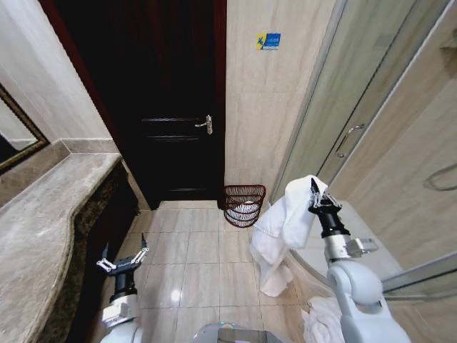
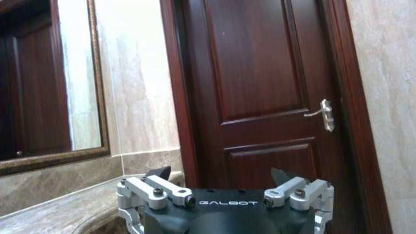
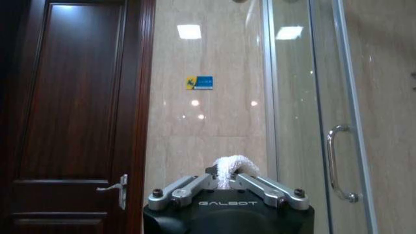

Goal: Discard the used towel into the hamper.

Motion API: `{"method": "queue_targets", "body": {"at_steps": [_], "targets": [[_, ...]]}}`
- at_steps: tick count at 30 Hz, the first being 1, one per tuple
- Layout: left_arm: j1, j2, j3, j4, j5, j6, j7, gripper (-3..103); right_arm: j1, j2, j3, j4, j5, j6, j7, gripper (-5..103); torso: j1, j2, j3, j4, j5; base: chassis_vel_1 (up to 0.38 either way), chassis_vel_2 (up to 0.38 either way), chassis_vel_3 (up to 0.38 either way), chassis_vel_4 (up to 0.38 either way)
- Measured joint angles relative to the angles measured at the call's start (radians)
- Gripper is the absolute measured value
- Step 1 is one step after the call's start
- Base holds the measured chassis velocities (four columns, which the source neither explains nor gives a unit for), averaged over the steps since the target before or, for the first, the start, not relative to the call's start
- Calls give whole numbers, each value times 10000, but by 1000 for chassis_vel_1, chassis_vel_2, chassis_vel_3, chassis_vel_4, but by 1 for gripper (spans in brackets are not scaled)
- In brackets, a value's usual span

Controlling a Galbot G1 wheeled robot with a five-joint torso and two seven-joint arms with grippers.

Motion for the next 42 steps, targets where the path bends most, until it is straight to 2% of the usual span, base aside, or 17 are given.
{"method": "queue_targets", "body": {"at_steps": [6, 11, 15, 19, 28, 30, 33, 42], "targets": [[-40, 0, 134, -353, 127, 395, -4, 100, 1028, -241, -231, -345, 239, -392, 131, 2, 0, -1, 0, -1, 1, 0, 0, 0, 0], [-82, 4, 151, -450, 180, 503, -13, 100, 3053, -975, -690, -983, 770, -1023, 400, 2, 0, -2, 0, 0, -1, 0, 0, 0, 0], [-74, 3, 121, -449, 180, 496, -24, 100, 3880, -1237, -940, -1251, 1106, -1320, 513, 2, 0, -2, 0, 0, -1, 0, 0, 0, 0], [-29, 5, -5, -422, 168, 450, -51, 100, 5815, -1579, -1522, -1711, 1947, -1854, 808, 2, 0, -2, 0, 0, 0, 0, 0, 0, 0], [6, 6, -345, -282, 50, 281, -155, 100, 8309, -1528, -2583, -2902, 2442, -2198, 986, 2, 0, -3, -1, 2, -1, 0, 0, 0, 0], [2, 5, -383, -279, -21, 273, -208, 100, 8664, -1502, -2746, -3090, 2585, -2297, 1046, 2, -1, -3, 0, -4, 3, 0, 0, 0, 0], [-39, 6, -469, -256, -122, 228, -300, 100, 9881, -1506, -3110, -3504, 2915, -2567, 1138, 2, 0, -3, -2, 1, -8, 0, 0, 0, 0], [32, 6, -462, -279, -110, 116, -278, 100, 11173, -1576, -3535, -3991, 3201, -2821, 1268, 2, -2, -3, -2, -1, -2, 0, 0, 0, 0]]}}
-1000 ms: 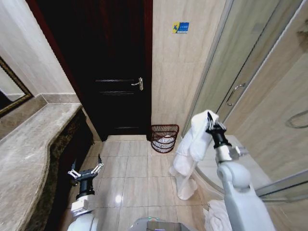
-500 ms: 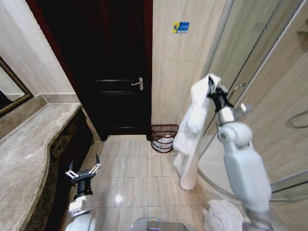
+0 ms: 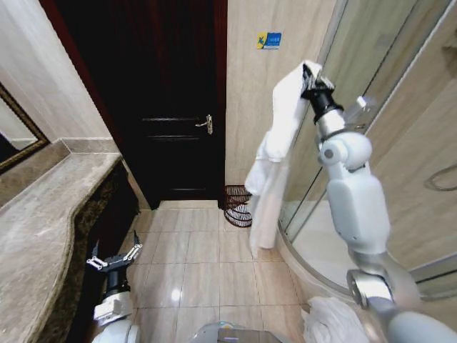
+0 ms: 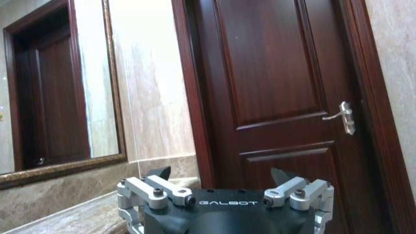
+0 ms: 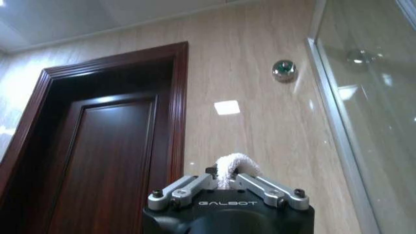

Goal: Discard the used towel into the hamper.

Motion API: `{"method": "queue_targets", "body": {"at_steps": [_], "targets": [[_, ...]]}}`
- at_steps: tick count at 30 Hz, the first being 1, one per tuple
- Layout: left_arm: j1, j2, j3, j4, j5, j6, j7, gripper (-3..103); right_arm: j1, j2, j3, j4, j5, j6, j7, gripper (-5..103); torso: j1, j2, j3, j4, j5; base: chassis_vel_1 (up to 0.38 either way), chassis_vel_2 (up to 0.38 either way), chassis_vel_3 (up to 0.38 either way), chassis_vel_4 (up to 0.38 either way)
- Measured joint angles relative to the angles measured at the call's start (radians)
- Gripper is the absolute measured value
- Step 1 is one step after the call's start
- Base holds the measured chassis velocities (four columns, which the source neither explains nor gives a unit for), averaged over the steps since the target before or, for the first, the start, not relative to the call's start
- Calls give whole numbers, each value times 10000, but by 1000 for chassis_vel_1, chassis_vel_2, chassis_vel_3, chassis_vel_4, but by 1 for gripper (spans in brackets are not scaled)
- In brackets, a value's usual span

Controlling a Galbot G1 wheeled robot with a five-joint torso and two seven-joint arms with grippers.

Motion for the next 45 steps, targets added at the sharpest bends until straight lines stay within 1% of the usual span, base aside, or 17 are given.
{"method": "queue_targets", "body": {"at_steps": [3, 5, 8, 9, 11, 12, 13, 16, 17, 19, 21, 23, 30, 33, 42, 45], "targets": [[0, 1, -8, 40, -14, -28, 20, 100, 1000, -1, -351, -589, 97, -23, 99, 2, 1, 0, 1, 2, 0, 0, 0, 0, 0], [-3, 1, -6, 67, -10, -38, 22, 100, 1180, 0, -411, -689, 121, -29, 108, 2, 0, 0, 1, 2, 1, 0, 0, 0, 0], [-20, 0, 25, 115, 20, -62, 36, 100, 2350, 72, -759, -1324, 205, -62, 105, 2, 1, -1, 1, 1, 1, 0, 0, 0, 0], [-20, 0, 25, 115, 20, -62, 36, 100, 2350, 72, -759, -1324, 205, -62, 105, 2, 1, -1, 1, 1, 1, 0, 0, 0, 0], [-27, 1, 31, 104, 26, -63, 42, 100, 3133, 180, -914, -1826, 208, -62, 71, 2, 0, 0, -1, 3, -5, 0, 0, 0, 0], [-35, 1, 30, 75, 23, -63, 44, 100, 3548, 268, -975, -2141, 197, -62, 19, 2, 0, 0, -1, 1, -1, 0, 0, 0, 0], [-35, 1, 30, 75, 23, -63, 44, 100, 3548, 268, -975, -2141, 197, -62, 19, 2, 0, 0, -1, 1, -1, 0, 0, 0, 0], [-60, 1, -17, 0, -4, -60, 45, 100, 4516, 518, -987, -2997, 99, -62, -113, 2, 0, 0, 0, 1, 0, 0, 0, 0, 0], [-60, 1, -17, 0, -4, -60, 45, 100, 4516, 518, -987, -2997, 99, -62, -113, 2, 0, 0, 0, 1, 0, 0, 0, 0, 0], [-57, 1, -57, 13, -22, -121, 45, 100, 5141, 659, -997, -3569, 68, -72, -131, 2, 0, 0, 0, 2, 1, 0, 0, 0, 0], [-47, 0, -67, 43, -25, -160, 45, 100, 5339, 681, -1023, -3706, 63, -110, -130, 2, 1, 0, 0, 2, 1, 0, 0, 0, 0], [-26, 0, -79, 110, -29, -269, 45, 100, 5753, 677, -1101, -3847, 59, -405, -112, 2, 0, 0, -1, 1, -1, 0, 0, 0, 0], [17, 0, -85, 101, -30, -350, 46, 100, 6125, 577, -1271, -4022, 86, -603, -49, 2, -2, 1, -1, 0, 0, 0, 0, 0, 0], [20, 1, -192, 2, -112, -351, 48, 100, 6103, 478, -1357, -3917, 151, -858, -21, 2, 0, 0, 0, 0, 4, 0, 0, 0, 0], [99, 0, -350, 80, -281, -496, 67, 100, 6079, 450, -1382, -3660, 326, -950, 110, 2, -2, 0, 0, 3, 1, 0, 0, 0, 0], [123, 0, -393, 138, -320, -549, 68, 100, 6158, 370, -1440, -3429, 685, -1133, 272, 2, -2, 1, -1, 2, 0, 0, 0, 0, 0]]}}
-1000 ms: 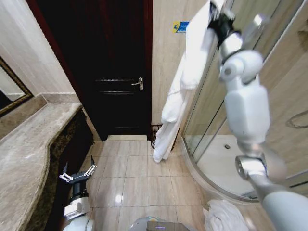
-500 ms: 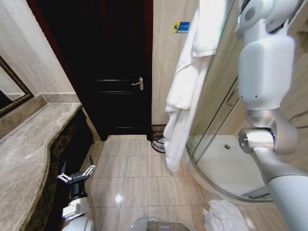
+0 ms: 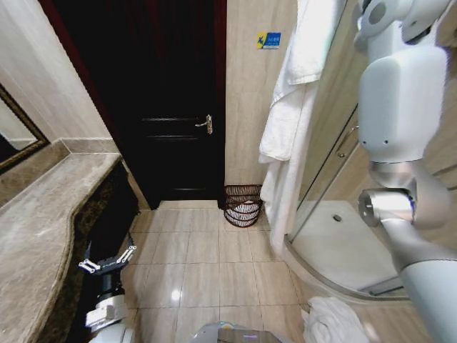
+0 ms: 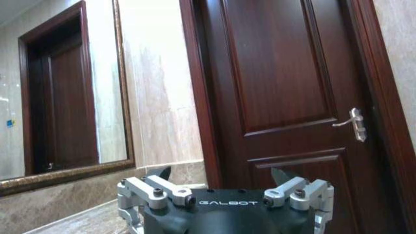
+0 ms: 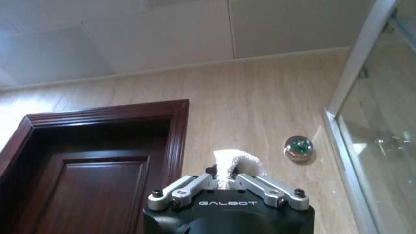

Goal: Discard the used towel into the hamper.

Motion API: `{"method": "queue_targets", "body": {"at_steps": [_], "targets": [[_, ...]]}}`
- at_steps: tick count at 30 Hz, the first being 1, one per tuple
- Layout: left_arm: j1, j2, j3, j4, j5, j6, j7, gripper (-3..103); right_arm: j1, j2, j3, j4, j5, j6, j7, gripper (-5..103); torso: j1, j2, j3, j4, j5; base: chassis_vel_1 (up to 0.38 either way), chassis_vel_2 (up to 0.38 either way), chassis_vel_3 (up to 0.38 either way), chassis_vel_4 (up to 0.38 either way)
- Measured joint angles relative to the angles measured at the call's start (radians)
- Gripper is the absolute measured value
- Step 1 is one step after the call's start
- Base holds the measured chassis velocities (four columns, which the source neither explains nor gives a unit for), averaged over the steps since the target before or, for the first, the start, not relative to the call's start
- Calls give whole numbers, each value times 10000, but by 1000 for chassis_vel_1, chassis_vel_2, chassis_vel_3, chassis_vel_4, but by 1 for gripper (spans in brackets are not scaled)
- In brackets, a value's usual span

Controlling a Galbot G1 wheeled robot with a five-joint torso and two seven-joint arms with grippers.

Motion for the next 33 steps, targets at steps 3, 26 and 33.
{"method": "queue_targets", "body": {"at_steps": [3, 26, 33], "targets": [[-6, 0, -51, 49, -28, -27, 8, 100, 81, -82, -51, 71, 114, -48, 27, 2, 0, 0, 0, -1, 0, 0, 0, 0, 0], [19, 0, -68, 64, -262, -118, 65, 100, 1380, -178, -583, -528, 367, -184, 64, 2, 1, 0, 1, -2, 3, -2, 3, 5, -3], [20, 0, -115, 41, -331, -139, 96, 100, 1753, -5, -653, -892, 360, -184, 45, 2, 0, 1, 0, 0, 2, -21, 25, 17, -27]]}}
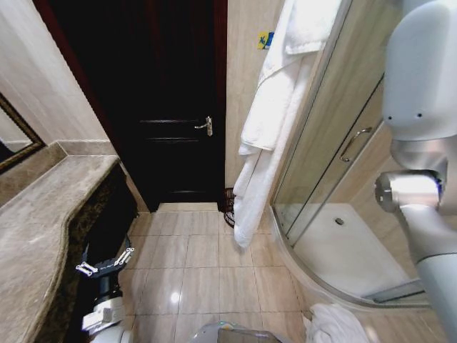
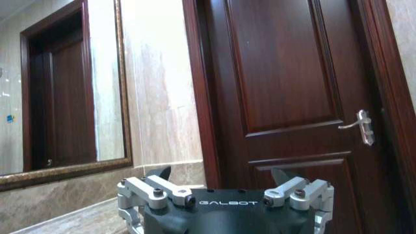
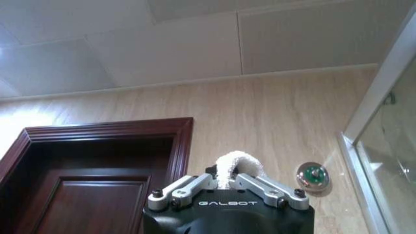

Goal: Discard the used towel into the hamper.

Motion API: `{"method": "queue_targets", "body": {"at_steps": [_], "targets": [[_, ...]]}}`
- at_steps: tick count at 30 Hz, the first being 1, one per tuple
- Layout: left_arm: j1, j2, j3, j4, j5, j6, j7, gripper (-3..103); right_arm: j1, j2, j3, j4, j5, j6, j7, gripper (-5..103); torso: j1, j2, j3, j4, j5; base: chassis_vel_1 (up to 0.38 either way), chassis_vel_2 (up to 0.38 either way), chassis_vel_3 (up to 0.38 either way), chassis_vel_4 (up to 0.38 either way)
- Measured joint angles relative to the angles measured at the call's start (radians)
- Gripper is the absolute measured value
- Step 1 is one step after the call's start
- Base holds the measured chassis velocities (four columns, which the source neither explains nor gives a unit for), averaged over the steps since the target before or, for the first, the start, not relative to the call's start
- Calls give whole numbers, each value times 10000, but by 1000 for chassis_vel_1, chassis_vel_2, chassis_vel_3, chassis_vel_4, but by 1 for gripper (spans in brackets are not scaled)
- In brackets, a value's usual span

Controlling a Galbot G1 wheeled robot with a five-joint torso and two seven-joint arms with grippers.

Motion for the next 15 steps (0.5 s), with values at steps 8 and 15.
{"method": "queue_targets", "body": {"at_steps": [8, 15], "targets": [[-2, 0, 2, -91, 15, 22, 40, 100, 164, -125, -58, -73, 80, 1, -51, 2, 4, -1, 1, -1, 0, -74, 76, 63, -77], [20, 0, 62, -133, 97, 26, 66, 100, 301, -250, -95, -69, 267, -12, -44, 2, 4, -1, 2, -3, 0, -80, 66, 76, -79]]}}
